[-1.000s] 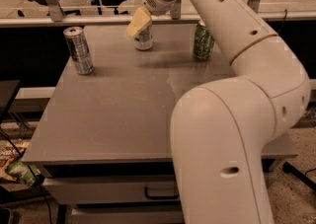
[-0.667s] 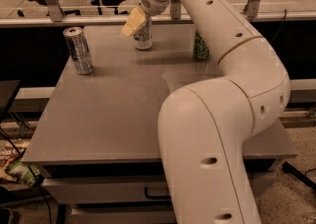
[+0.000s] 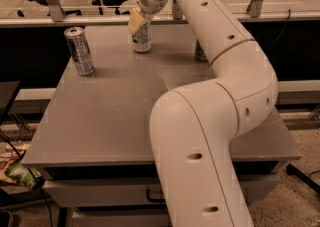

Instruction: Pick 7up can

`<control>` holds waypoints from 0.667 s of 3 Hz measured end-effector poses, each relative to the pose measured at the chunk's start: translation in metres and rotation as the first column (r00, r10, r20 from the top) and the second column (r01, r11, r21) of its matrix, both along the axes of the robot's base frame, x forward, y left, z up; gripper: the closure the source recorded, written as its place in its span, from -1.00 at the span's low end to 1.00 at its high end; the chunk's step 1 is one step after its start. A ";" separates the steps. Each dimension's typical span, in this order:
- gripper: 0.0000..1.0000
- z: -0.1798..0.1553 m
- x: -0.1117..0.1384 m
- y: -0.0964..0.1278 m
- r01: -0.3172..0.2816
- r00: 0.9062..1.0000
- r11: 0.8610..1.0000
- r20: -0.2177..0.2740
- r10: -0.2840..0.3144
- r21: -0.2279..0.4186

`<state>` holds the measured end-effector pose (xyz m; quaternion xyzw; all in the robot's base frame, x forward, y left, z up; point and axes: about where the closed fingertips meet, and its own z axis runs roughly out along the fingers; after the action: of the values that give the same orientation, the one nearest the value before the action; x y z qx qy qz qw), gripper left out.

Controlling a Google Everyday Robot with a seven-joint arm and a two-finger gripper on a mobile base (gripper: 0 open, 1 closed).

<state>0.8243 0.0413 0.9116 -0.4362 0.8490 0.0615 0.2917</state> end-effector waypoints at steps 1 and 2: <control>0.68 0.011 -0.009 -0.007 -0.026 1.000 1.000 -0.008 0.026 0.013; 1.00 0.041 -0.031 -0.010 -0.098 0.995 0.995 0.003 0.097 0.038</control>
Offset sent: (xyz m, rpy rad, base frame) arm -0.0498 -0.0255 0.0995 0.0678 -0.0186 0.1919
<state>0.7935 0.0309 0.9522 -0.4715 0.8253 0.0915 0.2969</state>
